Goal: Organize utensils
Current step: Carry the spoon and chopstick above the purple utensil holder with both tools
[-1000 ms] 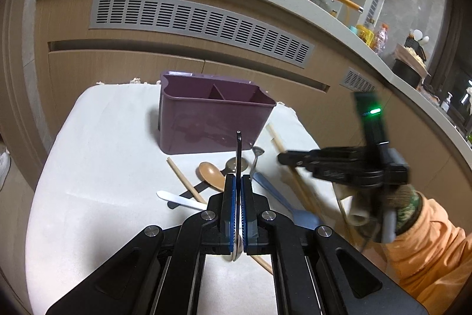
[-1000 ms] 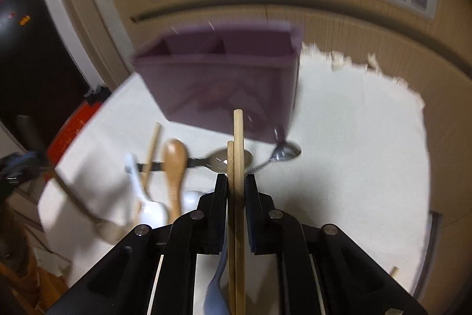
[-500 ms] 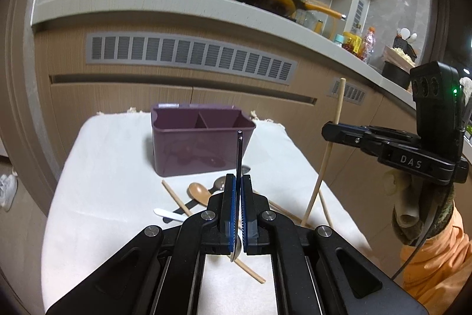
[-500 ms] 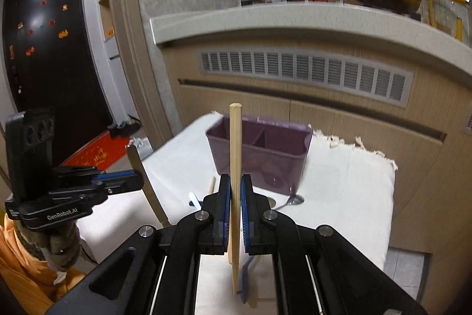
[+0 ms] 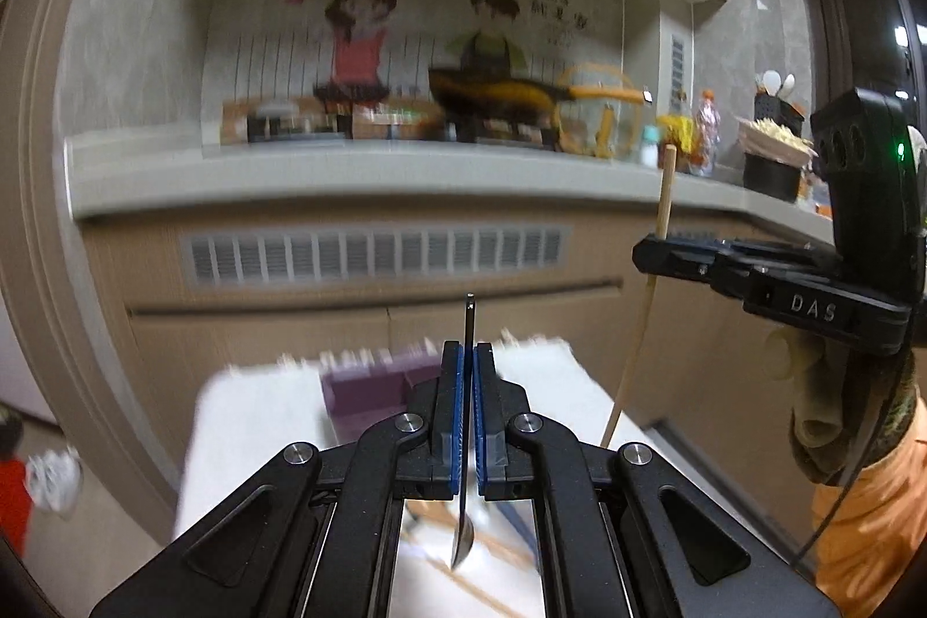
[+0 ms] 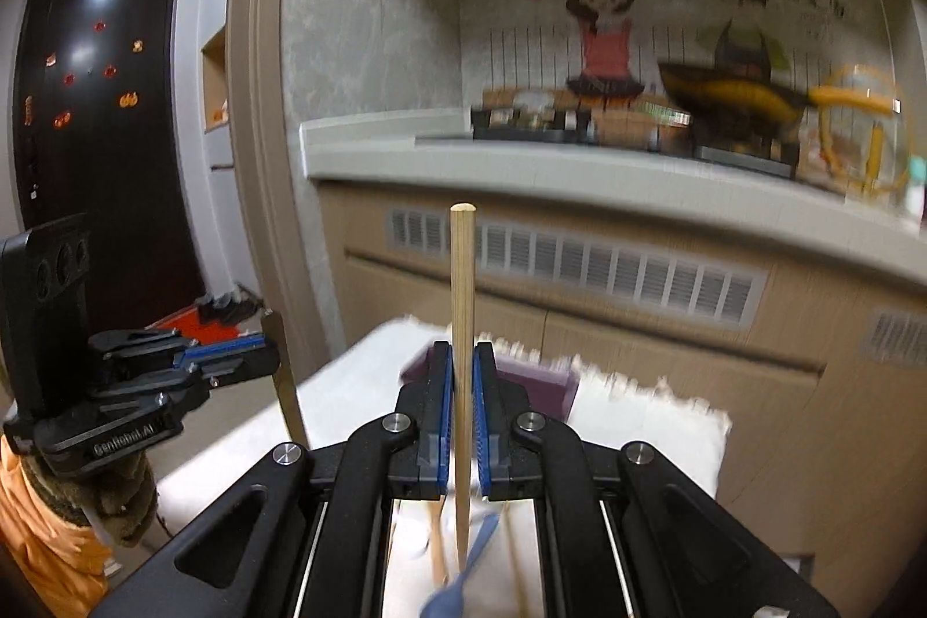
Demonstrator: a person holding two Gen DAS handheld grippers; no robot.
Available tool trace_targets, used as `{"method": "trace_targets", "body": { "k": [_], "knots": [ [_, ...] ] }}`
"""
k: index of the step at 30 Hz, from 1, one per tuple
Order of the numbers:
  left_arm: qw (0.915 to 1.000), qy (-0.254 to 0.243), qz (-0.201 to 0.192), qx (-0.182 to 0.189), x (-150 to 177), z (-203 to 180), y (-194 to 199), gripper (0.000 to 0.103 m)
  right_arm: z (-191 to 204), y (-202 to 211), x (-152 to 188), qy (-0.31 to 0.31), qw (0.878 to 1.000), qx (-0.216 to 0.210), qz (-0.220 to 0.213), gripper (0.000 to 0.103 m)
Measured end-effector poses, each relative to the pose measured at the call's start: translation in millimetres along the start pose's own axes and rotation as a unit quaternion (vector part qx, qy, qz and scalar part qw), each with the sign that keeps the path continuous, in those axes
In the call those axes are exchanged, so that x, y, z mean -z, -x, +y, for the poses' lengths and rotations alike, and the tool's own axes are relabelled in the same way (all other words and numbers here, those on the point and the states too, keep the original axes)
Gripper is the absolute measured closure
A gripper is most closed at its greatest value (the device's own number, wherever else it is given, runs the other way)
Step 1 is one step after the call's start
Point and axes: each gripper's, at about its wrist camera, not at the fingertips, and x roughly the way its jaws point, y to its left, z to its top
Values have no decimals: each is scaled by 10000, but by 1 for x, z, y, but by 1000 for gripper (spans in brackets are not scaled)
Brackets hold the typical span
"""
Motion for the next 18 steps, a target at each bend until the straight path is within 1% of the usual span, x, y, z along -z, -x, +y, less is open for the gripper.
{"method": "trace_targets", "body": {
  "k": [2, 4, 7, 9, 11, 13, 15, 16, 18],
  "knots": [
    [9997, -49, -222, -81, -21, 6, -8, 100, -2, -2, -25, 66, 9995, 209, -233, 96],
    [9991, -83, -390, -158, -38, 11, -20, 100, -6, -11, -47, 90, 9987, 328, -372, 96],
    [9984, -77, -515, -235, -60, 22, -48, 100, -15, -33, -71, 68, 9980, 443, -452, 96],
    [9983, -26, -519, -270, -70, 31, -68, 100, -20, -52, -82, 73, 9971, 550, -516, 96],
    [9986, 92, -424, -316, -76, 44, -90, 100, -25, -74, -89, -7, 9974, 543, -484, 96],
    [9990, 253, -232, -276, -74, 57, -106, 100, -31, -96, -91, -90, 9981, 499, -338, 96],
    [9996, 236, 36, -156, -62, 62, -116, 100, -34, -113, -85, -77, 9986, 492, -198, 96],
    [9996, 168, 147, -160, -52, 63, -120, 100, -34, -115, -80, -65, 9988, 464, -157, 96],
    [9986, 33, 520, -123, -24, 64, -128, 98, -35, -118, -67, -48, 9992, 395, -62, 96]
  ]
}}
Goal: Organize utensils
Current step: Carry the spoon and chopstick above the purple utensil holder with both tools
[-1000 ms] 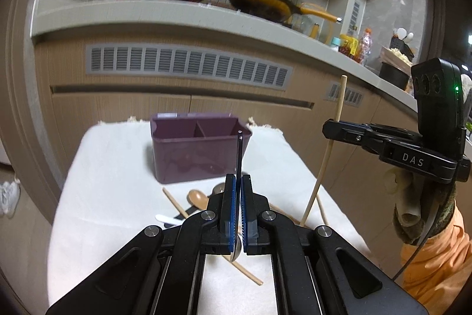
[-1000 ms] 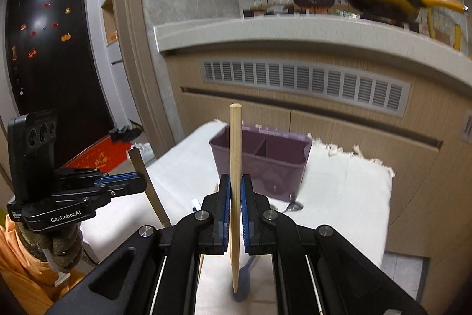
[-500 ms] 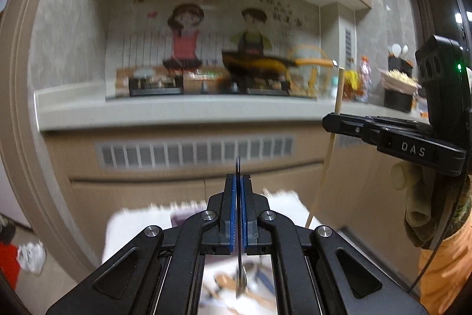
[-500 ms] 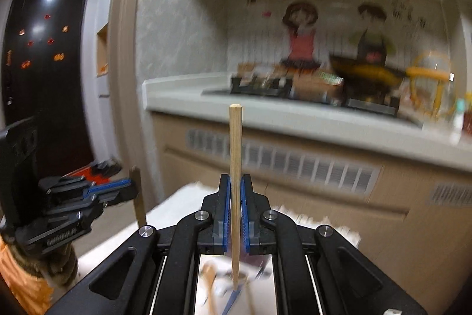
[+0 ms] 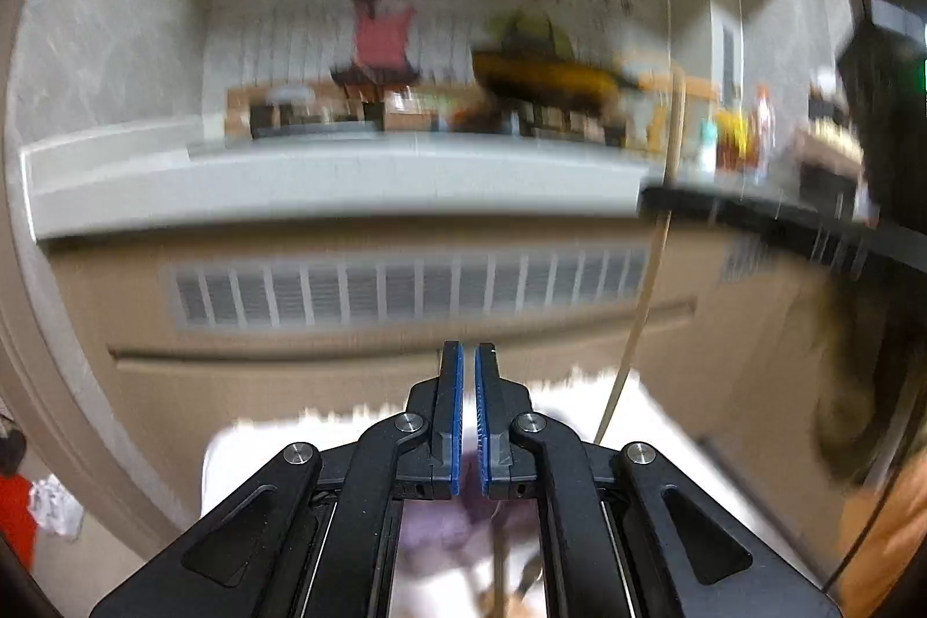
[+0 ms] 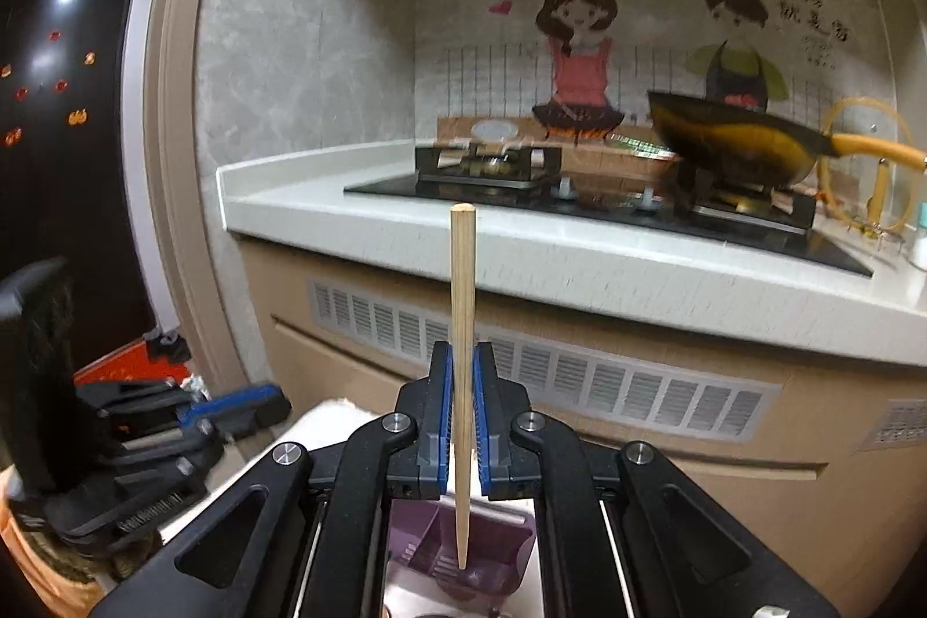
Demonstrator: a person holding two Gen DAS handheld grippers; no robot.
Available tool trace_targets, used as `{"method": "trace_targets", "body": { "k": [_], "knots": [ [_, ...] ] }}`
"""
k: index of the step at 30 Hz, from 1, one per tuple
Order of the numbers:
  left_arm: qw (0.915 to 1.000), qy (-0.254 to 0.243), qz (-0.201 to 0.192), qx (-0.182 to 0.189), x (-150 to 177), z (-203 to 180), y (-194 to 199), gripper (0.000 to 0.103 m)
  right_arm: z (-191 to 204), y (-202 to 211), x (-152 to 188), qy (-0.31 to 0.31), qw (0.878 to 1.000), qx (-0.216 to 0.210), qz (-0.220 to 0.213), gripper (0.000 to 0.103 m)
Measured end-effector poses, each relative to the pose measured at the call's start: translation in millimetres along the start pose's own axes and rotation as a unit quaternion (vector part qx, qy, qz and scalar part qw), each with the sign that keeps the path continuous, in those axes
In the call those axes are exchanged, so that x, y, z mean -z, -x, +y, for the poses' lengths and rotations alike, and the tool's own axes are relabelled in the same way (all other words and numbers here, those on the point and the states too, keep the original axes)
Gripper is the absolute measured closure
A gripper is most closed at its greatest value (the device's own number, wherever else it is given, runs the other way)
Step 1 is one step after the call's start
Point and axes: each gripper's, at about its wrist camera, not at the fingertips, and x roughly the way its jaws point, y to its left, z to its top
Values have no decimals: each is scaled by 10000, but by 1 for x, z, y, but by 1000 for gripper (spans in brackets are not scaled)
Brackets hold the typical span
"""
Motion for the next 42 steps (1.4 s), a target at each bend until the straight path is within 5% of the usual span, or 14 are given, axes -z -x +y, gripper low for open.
{"method": "trace_targets", "body": {
  "k": [2, 4, 6, 12, 19, 26, 31, 35, 37, 42],
  "knots": [
    [9985, 100, 506, 196, 30, 4, -15, 95, -2, -1, 11, -41, 9999, -83, 126, 96],
    [9947, 212, 921, 397, 55, 6, -27, 80, -3, 0, 26, -123, 9990, -239, 345, 96],
    [9885, 331, 1361, 562, 82, 8, -41, 39, -2, 3, 42, -147, 9979, -311, 551, 96],
    [9753, 119, 2025, 876, 131, -14, -73, 29, 0, 18, 76, -211, 9949, -452, 873, 96],
    [9624, 26, 2618, 724, 157, -38, -136, 33, 0, 31, 103, -281, 9931, -442, 1046, 96],
    [9610, -314, 2669, 647, 160, -59, -140, 33, -13, 42, 120, -315, 9923, -258, 1168, 96],
    [9505, -1024, 2859, 661, 160, -89, -156, 52, -18, 40, 125, -428, 9916, -314, 1178, 96],
    [9430, -999, 3129, 533, 160, -89, -174, 65, -18, 44, 127, -471, 9912, -347, 1186, 96],
    [9439, -994, 3124, 402, 160, -87, -169, 67, -19, 48, 129, -465, 9913, -341, 1187, 96],
    [9615, -667, 2643, 340, 157, -82, -118, 91, -19, 61, 132, -408, 9924, -293, 1127, 96]
  ]
}}
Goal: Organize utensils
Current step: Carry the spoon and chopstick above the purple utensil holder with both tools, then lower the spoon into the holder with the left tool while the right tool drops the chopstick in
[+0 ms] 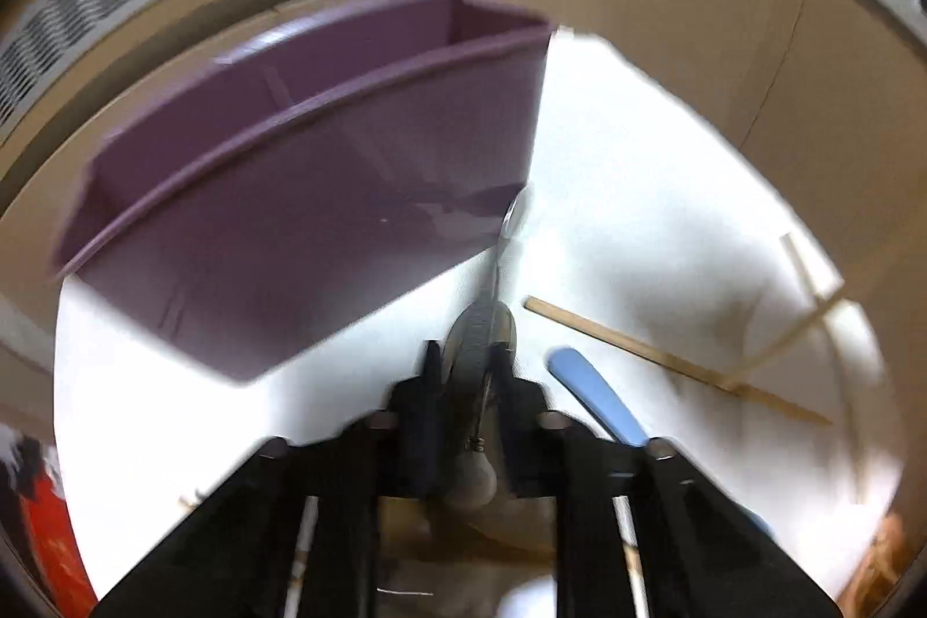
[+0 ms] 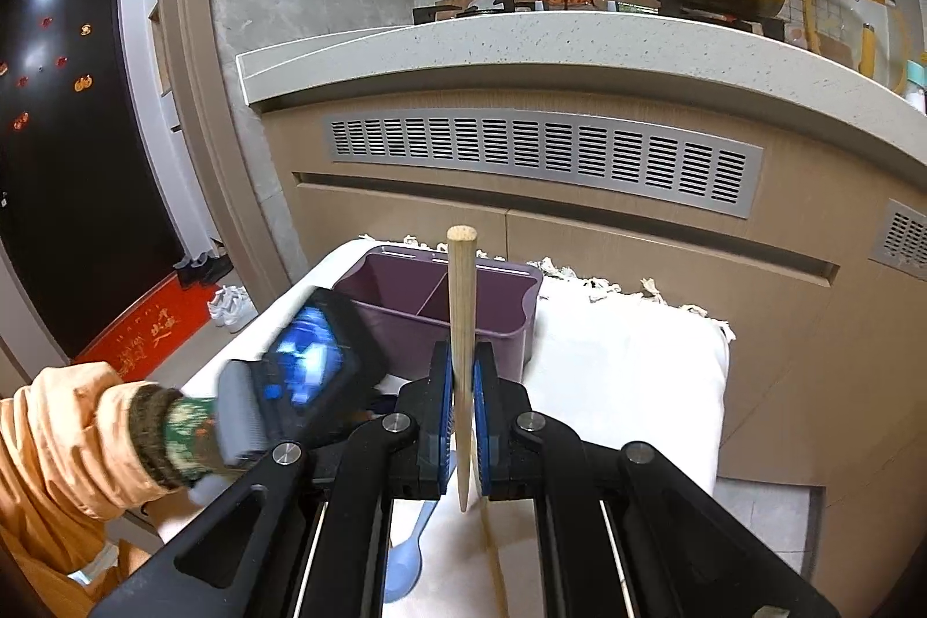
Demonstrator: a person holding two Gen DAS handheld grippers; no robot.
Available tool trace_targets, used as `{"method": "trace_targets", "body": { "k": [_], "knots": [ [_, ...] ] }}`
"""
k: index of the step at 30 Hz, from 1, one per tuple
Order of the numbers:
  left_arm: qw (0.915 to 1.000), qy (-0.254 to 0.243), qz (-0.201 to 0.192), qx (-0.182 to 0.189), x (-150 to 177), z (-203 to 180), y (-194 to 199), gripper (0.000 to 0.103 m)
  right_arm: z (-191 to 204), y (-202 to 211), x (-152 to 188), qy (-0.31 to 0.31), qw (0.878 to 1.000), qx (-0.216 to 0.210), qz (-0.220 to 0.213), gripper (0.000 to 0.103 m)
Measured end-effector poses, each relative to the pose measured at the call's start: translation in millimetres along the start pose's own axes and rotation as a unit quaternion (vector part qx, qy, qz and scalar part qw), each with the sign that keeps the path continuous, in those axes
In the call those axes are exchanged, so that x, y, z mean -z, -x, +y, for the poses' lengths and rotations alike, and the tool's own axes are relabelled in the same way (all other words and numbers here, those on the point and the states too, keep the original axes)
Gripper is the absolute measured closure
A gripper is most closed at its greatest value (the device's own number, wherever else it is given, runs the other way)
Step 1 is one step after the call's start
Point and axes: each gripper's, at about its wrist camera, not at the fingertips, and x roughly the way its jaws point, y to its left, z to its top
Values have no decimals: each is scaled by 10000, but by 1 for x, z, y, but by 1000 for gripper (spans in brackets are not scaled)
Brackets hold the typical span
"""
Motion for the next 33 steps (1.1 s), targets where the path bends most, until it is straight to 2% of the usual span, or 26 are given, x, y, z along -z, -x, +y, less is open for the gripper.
{"method": "trace_targets", "body": {
  "k": [4, 8, 12, 14, 15, 18, 20, 22, 24, 26, 29, 33],
  "knots": [
    [9981, 276, -537, 104, 19, -2, 45, 91, 5, 4, 4, 50, 10000, -34, -4, 96],
    [9925, 660, -976, 312, 33, 7, 88, 91, 14, 6, 6, 110, 9999, -71, 8, 96],
    [9809, 915, -1669, 415, 29, 18, 138, 91, 25, 13, 5, 192, 9997, -116, -46, 96],
    [9714, 899, -2175, 326, 23, 18, 170, 91, 29, 18, 0, 211, 9996, -136, -135, 96],
    [9662, 857, -2420, 246, 21, 17, 185, 91, 32, 21, -4, 221, 9995, -145, -193, 96],
    [9422, 708, -3274, 12, 4, 17, 229, 91, 38, 39, -31, 269, 9977, -112, -611, 96],
    [9200, 597, -3872, -79, -9, 17, 255, 91, 43, 52, -53, 349, 9947, -25, -967, 96],
    [8918, 485, -4493, -224, -23, 20, 277, 91, 47, 65, -75, 446, 9898, 64, -1353, 96],
    [8748, 369, -4815, -401, -38, 22, 286, 91, 51, 74, -98, 536, 9838, 185, -1700, 96],
    [8657, 281, -4964, -582, -54, 27, 287, 91, 50, 73, -114, 552, 9808, 228, -1856, 96],
    [8680, 358, -4915, -608, -74, 45, 274, 91, 43, 58, -132, 529, 9783, 307, -1981, 96],
    [8746, 650, -4758, -666, -94, 75, 228, 91, 32, 15, -143, 393, 9812, 390, -1848, 96]
  ]
}}
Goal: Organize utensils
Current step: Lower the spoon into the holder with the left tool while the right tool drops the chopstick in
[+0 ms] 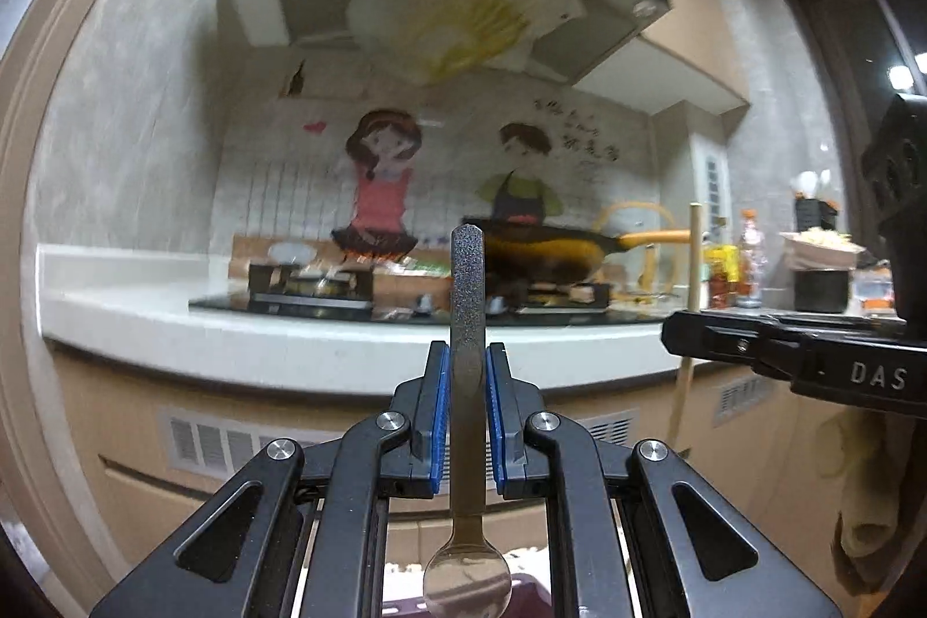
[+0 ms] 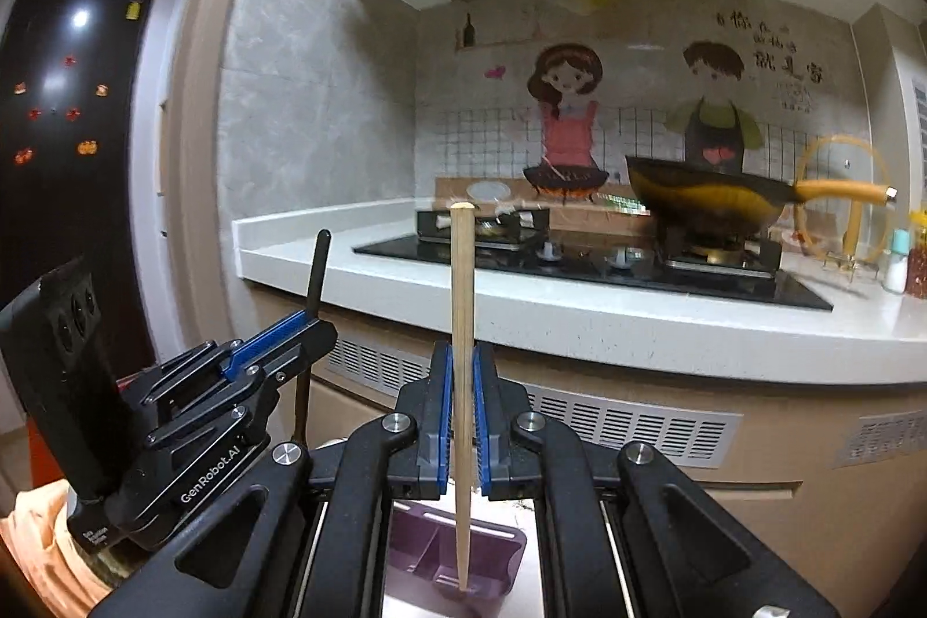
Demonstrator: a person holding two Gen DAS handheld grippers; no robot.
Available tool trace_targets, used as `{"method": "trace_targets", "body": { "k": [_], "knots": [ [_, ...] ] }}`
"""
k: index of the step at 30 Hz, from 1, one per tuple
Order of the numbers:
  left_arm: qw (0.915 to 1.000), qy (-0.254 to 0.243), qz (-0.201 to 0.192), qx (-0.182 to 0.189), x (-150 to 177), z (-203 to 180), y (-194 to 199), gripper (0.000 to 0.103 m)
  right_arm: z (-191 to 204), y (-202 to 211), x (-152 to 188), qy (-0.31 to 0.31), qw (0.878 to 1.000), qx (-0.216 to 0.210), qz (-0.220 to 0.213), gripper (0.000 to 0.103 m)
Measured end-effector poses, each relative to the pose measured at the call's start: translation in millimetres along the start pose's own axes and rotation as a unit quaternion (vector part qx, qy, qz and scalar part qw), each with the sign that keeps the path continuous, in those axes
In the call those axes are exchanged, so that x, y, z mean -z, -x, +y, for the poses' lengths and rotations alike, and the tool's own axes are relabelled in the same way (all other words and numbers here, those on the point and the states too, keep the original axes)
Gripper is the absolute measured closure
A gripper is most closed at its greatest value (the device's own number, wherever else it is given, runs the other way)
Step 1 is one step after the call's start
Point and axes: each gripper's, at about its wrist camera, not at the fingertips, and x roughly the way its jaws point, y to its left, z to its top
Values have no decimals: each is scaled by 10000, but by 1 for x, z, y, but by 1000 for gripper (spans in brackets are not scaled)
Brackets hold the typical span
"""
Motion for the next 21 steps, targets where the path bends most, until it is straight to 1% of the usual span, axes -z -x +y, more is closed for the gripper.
{"method": "trace_targets", "body": {
  "k": [2, 7, 9, 11, 13, 15, 17, 18, 19, 20, 21],
  "knots": [
    [9998, 48, 157, -147, 23, 9, -20, 91, -4, -23, 9, -61, 9998, 21, 165, 96],
    [9959, 299, 780, -345, 77, 32, -57, 91, -13, -79, 47, -227, 9974, -31, 689, 96],
    [9916, 520, 1123, -382, 101, 43, -69, 91, -13, -98, 66, -284, 9953, -50, 920, 96],
    [9841, 750, 1564, -376, 126, 53, -80, 91, -13, -115, 84, -351, 9919, -94, 1219, 96],
    [9770, 829, 1927, -372, 148, 57, -86, 91, -12, -128, 101, -384, 9883, -137, 1473, 96],
    [9717, 867, 2164, -373, 164, 58, -87, 90, -11, -136, 115, -402, 9850, -181, 1671, 96],
    [9657, 997, 2369, -377, 175, 61, -88, 87, -11, -141, 127, -421, 9812, -221, 1871, 96],
    [9623, 1101, 2461, -354, 178, 63, -89, 83, -11, -144, 133, -443, 9786, -277, 1988, 95],
    [9598, 1200, 2515, -332, 180, 66, -88, 79, -11, -145, 136, -461, 9770, -303, 2059, 92],
    [9576, 1302, 2548, -337, 180, 68, -86, 69, -13, -146, 139, -491, 9751, -316, 2137, 82],
    [9565, 1383, 2544, -354, 179, 71, -82, 63, -14, -145, 143, -510, 9739, -318, 2188, 75]
  ]
}}
